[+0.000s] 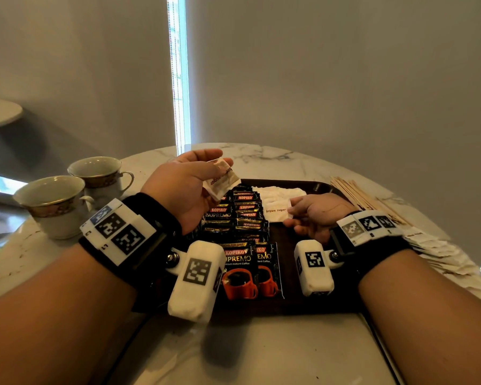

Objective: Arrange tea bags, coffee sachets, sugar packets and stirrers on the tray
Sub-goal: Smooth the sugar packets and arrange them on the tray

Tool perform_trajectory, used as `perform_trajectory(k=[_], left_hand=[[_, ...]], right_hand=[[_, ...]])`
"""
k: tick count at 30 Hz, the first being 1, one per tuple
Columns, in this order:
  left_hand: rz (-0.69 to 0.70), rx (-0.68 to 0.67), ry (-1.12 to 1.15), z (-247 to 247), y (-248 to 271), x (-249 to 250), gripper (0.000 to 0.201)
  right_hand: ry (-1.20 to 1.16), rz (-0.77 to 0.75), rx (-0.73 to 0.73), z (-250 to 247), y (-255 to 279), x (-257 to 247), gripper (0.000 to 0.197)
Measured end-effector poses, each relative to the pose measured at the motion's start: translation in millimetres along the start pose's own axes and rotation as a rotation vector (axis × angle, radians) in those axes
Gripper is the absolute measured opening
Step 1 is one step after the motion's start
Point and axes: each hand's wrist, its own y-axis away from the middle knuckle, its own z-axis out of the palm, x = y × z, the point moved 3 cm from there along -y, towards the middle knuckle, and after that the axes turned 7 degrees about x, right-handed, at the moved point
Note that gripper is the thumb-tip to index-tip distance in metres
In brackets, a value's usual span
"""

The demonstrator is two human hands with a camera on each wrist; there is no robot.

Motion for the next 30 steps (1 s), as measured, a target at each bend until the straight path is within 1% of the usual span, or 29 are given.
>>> perform_trajectory(k=[8, 17, 21, 23, 25, 27, 30], left_hand=[[0.018, -0.028, -0.020, -0.8, -1.1, -2.3, 0.022], [0.036, -0.028, -0.060, -1.2, -1.1, -2.0, 0.021], [0.028, -0.027, -0.043, -0.9, -1.4, -2.7, 0.020], [0.026, -0.023, -0.035, -0.8, -2.0, -3.2, 0.018], [0.026, -0.020, -0.033, -0.3, -2.2, -3.2, 0.017], [0.028, -0.019, -0.035, 0.3, -1.6, -2.9, 0.016], [0.027, -0.024, -0.032, 1.4, 0.1, -2.7, 0.017]], right_hand=[[-0.054, 0.029, 0.009, 1.5, 4.5, -0.8, 0.016], [-0.056, 0.030, 0.007, 1.2, 8.0, -0.6, 0.017], [-0.046, -0.015, 0.078, -3.3, 6.1, -2.3, 0.018], [-0.084, -0.040, 0.101, -4.6, 4.6, -3.4, 0.020], [-0.124, -0.059, 0.088, -3.1, 4.7, -4.3, 0.019], [-0.139, -0.061, 0.041, 0.5, 6.7, -4.3, 0.017], [-0.163, -0.023, -0.012, 3.6, 8.4, -2.9, 0.016]])
